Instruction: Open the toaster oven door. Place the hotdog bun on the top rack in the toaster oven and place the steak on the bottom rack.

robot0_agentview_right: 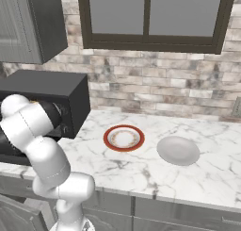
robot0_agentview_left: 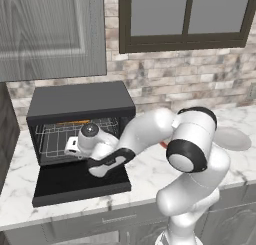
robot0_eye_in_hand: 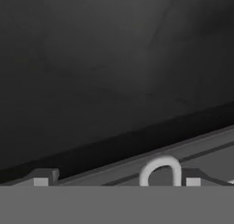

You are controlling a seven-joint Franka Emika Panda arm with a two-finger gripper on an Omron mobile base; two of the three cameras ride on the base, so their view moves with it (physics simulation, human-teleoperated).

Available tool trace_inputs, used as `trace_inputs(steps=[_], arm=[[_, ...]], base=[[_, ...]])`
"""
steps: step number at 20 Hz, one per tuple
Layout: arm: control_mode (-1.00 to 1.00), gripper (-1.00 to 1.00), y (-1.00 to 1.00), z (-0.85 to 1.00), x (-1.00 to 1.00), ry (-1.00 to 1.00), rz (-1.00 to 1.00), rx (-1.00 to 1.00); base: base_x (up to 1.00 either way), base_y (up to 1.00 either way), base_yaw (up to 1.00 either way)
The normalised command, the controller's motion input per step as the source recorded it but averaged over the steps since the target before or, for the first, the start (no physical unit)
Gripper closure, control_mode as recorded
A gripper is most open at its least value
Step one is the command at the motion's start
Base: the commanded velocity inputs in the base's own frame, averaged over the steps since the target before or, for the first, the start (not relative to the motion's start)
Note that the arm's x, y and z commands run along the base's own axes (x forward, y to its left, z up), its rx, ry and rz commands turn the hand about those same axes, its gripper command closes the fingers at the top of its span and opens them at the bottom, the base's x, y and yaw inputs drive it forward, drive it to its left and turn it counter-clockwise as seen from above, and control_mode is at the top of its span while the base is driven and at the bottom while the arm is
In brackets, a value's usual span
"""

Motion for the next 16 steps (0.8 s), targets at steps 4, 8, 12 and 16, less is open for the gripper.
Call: trace_inputs(steps=[4,8,12,16], arm=[[-1.00,-1.00,0.00,0.00,0.54,-0.14,0.00,0.00],[-1.00,-1.00,0.00,0.05,0.48,-0.14,0.00,0.00],[-1.00,-1.00,0.01,0.23,0.27,-0.12,0.00,0.00],[-1.00,-1.00,0.07,0.42,0.14,-0.05,0.00,0.00]], base=[[0.00,0.00,0.00],[0.00,0.00,0.00],[0.00,0.00,0.00],[0.00,0.00,0.00]])
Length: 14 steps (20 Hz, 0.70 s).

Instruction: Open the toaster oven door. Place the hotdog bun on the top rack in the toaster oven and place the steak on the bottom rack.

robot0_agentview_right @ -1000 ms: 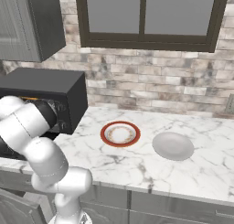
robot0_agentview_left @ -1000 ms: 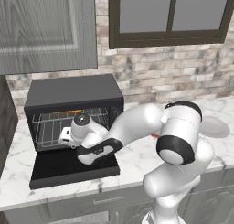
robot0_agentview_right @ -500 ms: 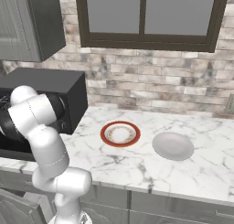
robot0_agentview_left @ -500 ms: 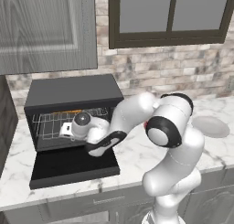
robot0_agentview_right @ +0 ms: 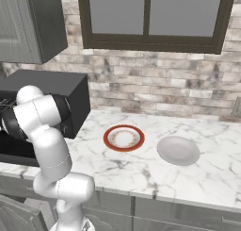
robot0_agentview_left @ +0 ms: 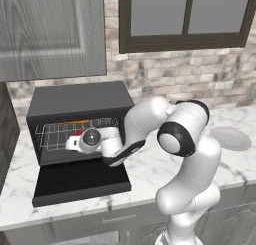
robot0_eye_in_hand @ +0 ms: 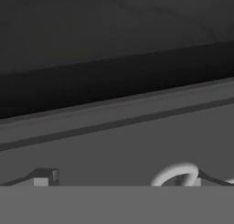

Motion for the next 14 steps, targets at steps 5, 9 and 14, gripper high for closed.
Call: trace_inputs(steps=[5,9,14], arm=[[-1.00,-1.00,0.08,0.71,0.47,0.00,-0.02,0.00],[-1.00,-1.00,0.13,0.64,0.59,0.00,-0.04,0.00],[-1.00,-1.00,0.09,0.59,0.45,0.00,-0.04,0.00]], base=[[0.00,0.00,0.00],[0.00,0.00,0.00],[0.00,0.00,0.00]])
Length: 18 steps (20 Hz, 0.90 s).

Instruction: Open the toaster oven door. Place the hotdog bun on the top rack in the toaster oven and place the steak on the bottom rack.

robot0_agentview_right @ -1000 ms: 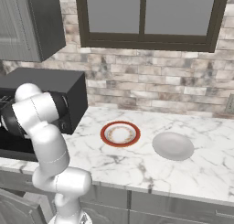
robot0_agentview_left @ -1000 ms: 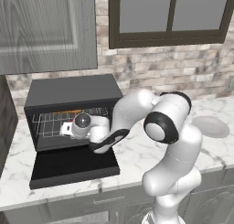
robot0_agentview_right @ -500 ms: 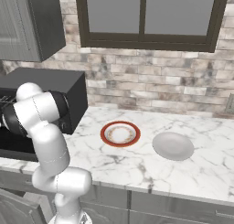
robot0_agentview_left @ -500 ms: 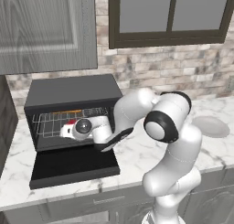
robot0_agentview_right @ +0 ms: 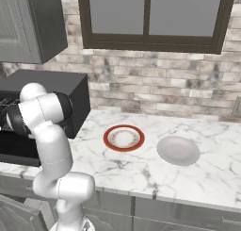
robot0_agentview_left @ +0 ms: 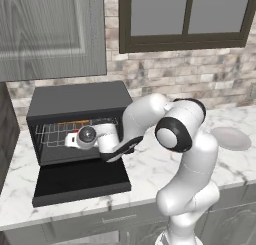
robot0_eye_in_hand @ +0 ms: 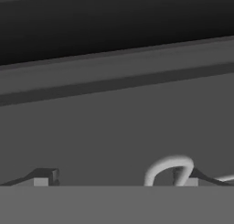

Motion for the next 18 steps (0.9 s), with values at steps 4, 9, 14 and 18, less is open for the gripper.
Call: trace_inputs(steps=[4,9,14,18], arm=[[-1.00,-1.00,0.24,0.59,-0.02,0.00,-0.01,0.00],[-1.00,-1.00,0.31,0.86,-0.41,0.07,0.00,0.00],[-1.00,-1.00,0.23,0.84,-0.12,0.12,0.00,0.00],[-1.00,-1.00,0.11,0.51,0.64,0.17,0.00,0.00]], base=[[0.00,0.00,0.00],[0.00,0.00,0.00],[0.00,0.00,0.00],[0.00,0.00,0.00]])
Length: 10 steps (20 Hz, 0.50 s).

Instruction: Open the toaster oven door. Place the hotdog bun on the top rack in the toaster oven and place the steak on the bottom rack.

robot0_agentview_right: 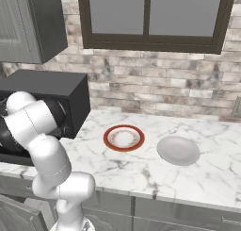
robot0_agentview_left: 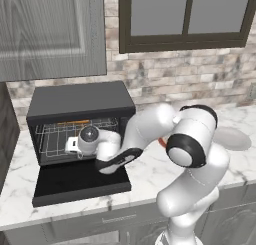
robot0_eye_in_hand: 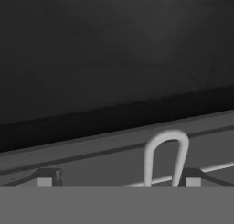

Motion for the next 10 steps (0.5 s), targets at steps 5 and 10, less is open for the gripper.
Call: trace_inputs(steps=[5,10], arm=[[-1.00,-1.00,0.04,0.35,0.72,0.05,0.00,0.00],[-1.00,-1.00,0.09,0.55,0.36,0.00,0.00,0.00]], base=[[0.00,0.00,0.00],[0.00,0.00,0.00]])
